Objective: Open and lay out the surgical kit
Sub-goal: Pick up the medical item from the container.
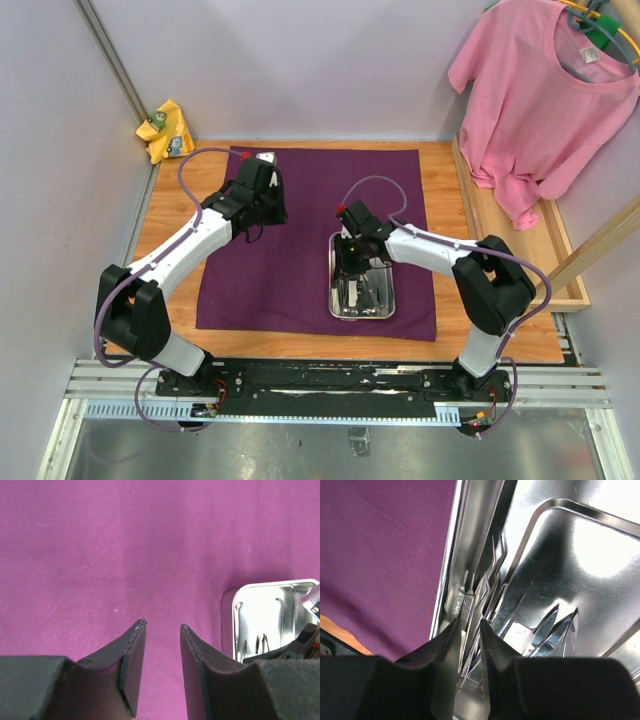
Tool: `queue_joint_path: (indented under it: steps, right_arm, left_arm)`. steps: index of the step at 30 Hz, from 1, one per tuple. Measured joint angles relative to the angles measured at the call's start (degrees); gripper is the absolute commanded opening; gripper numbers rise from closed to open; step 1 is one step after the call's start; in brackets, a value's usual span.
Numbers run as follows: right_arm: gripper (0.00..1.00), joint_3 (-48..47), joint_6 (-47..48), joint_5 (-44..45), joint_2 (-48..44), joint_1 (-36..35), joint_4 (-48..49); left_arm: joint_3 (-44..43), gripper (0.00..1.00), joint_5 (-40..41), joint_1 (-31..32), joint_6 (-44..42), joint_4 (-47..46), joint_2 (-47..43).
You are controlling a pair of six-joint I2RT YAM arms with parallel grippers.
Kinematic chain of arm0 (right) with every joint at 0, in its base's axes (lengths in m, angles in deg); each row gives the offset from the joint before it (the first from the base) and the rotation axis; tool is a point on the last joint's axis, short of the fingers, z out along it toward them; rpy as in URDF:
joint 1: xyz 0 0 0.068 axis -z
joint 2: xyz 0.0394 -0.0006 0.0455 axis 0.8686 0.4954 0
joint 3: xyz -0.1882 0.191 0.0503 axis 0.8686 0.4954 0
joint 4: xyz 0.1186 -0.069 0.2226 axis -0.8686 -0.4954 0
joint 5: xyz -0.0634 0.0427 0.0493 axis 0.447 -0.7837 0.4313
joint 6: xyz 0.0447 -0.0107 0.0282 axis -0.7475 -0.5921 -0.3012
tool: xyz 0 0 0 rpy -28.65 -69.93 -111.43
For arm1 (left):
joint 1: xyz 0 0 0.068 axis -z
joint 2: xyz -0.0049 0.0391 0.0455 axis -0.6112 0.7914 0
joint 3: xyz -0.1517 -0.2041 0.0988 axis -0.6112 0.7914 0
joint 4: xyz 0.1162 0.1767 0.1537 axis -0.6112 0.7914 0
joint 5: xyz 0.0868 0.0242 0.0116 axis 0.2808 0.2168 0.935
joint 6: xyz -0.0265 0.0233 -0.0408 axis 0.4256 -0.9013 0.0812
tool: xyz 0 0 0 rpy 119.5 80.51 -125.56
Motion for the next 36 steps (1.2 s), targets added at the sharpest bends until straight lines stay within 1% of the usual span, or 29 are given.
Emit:
queue_joint_path:
  steps: [6, 9, 15, 23, 30, 36]
  right_arm:
    - [0.27, -0.8, 0.0, 1.1, 1.7, -0.3, -1.3]
    - [0.27, -1.8, 0.0, 2.0, 2.7, -0.5, -1.8]
    - [0.18, -3.0, 0.1, 3.8, 4.4, -1.1, -3.0]
    - [0.01, -4.4, 0.9, 4.7, 5.2, -1.3, -4.5]
    - [0.01, -4.4, 1.6, 5.0, 3.8, -1.3, -4.9]
    - [0.01, -4.4, 1.6, 4.7, -0.3, -1.3, -4.8]
  left_arm:
    - [0.0, 0.38, -0.4, 0.0, 0.0, -0.2, 0.0]
    - [0.0, 0.38, -0.5, 0.0, 0.0, -0.2, 0.0]
    - [0.0, 0.38, -1.0, 0.0, 0.0, -0.3, 0.0]
    - [0.0, 0.37, -1.6, 0.0, 0.0, -1.0, 0.0]
    - [0.0, 0.37, -1.8, 0.5, 0.0, -1.0, 0.0]
    - [0.0, 0.37, -1.8, 0.7, 0.0, -1.0, 0.0]
